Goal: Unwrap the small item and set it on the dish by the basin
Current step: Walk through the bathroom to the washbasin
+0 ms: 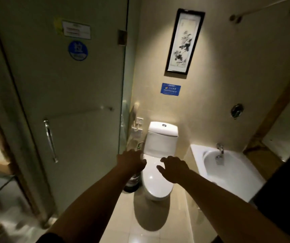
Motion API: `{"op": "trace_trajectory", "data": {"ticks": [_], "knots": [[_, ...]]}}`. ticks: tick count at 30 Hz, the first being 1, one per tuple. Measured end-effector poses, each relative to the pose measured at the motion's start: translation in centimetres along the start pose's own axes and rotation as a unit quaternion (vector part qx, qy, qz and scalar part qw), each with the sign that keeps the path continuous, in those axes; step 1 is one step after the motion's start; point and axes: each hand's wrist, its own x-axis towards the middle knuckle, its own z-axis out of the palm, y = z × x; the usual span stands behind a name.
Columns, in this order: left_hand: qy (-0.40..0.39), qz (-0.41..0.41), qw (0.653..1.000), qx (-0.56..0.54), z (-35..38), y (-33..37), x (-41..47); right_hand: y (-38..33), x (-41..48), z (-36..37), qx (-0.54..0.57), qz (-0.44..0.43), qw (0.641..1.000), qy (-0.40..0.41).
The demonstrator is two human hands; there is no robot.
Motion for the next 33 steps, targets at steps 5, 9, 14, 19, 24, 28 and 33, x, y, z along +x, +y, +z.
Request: {"op": "trace_trajectory", "data": {"ticks": [5, 9, 14, 19, 24, 28, 33], "knots": [[-0.027, -0.046, 0.998, 0.03, -0.1, -6.8, 2.0, -6.2, 6.2, -0.5, 0.017, -0.055, 0.998, 0.004], [-0.026, -0.134, 0.991, -0.001, 0.4, -13.8, 2.3, -13.3, 11.0, 0.7, 0.027, -0.139, 0.99, 0.0], [0.013, -0.28, 0.959, -0.037, 0.0, -22.2, 0.1, -24.4, 16.9, 1.9, 0.0, -0.291, 0.956, -0.029], [0.064, -0.393, 0.917, -0.034, -4.1, -30.2, -2.8, -37.8, 21.2, 0.7, -0.002, -0.428, 0.901, -0.07], [0.121, -0.508, 0.852, -0.025, -6.4, -36.7, -7.6, -49.7, 20.9, 0.4, -0.011, -0.549, 0.831, -0.089], [0.12, -0.597, 0.791, -0.048, -6.3, -40.4, -12.5, -56.4, 17.7, 1.3, -0.051, -0.62, 0.778, -0.084], [0.13, -0.661, 0.736, -0.071, -5.2, -44.8, -18.3, -63.0, 13.2, 3.0, -0.109, -0.679, 0.72, -0.09]]}}
